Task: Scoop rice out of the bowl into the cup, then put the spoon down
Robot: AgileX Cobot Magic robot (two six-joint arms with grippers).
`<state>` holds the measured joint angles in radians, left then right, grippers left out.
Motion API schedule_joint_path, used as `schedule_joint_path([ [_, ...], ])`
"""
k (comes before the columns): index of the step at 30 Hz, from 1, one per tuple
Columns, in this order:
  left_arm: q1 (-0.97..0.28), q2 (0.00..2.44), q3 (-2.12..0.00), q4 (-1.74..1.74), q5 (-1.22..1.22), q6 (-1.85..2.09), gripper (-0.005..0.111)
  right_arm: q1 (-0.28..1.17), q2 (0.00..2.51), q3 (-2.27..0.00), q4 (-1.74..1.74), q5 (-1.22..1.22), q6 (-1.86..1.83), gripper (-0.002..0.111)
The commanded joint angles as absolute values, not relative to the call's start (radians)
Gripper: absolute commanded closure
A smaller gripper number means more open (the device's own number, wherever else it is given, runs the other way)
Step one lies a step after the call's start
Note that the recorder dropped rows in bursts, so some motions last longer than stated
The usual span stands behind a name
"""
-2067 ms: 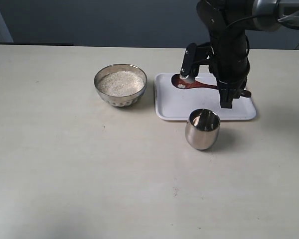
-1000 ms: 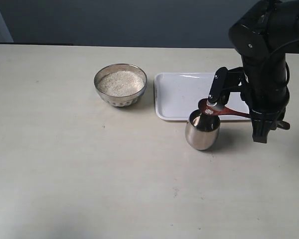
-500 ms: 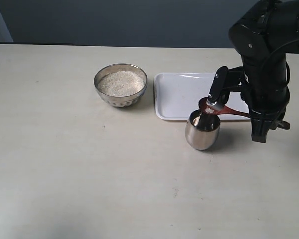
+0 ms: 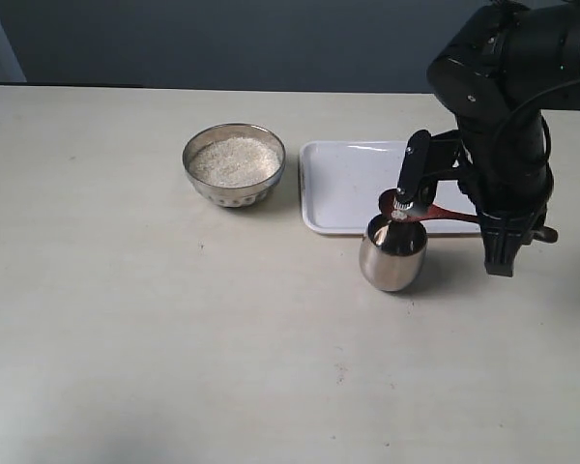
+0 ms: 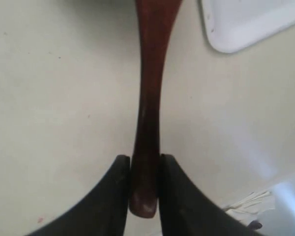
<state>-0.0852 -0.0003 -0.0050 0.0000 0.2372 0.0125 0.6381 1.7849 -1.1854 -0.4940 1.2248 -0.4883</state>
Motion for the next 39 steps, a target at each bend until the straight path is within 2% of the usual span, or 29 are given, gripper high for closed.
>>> schedule_joint_path([
  [1, -0.093, 0.000, 0.000, 0.000, 0.233, 0.010, 0.106, 0.639, 1.774, -1.181, -0.511, 1.221, -0.473, 0.108],
  [39, -0.093, 0.000, 0.000, 0.000, 0.233, 0.010, 0.106, 0.642, 1.753, -1.179, -0.529, 1.221, -0.432, 0.108],
])
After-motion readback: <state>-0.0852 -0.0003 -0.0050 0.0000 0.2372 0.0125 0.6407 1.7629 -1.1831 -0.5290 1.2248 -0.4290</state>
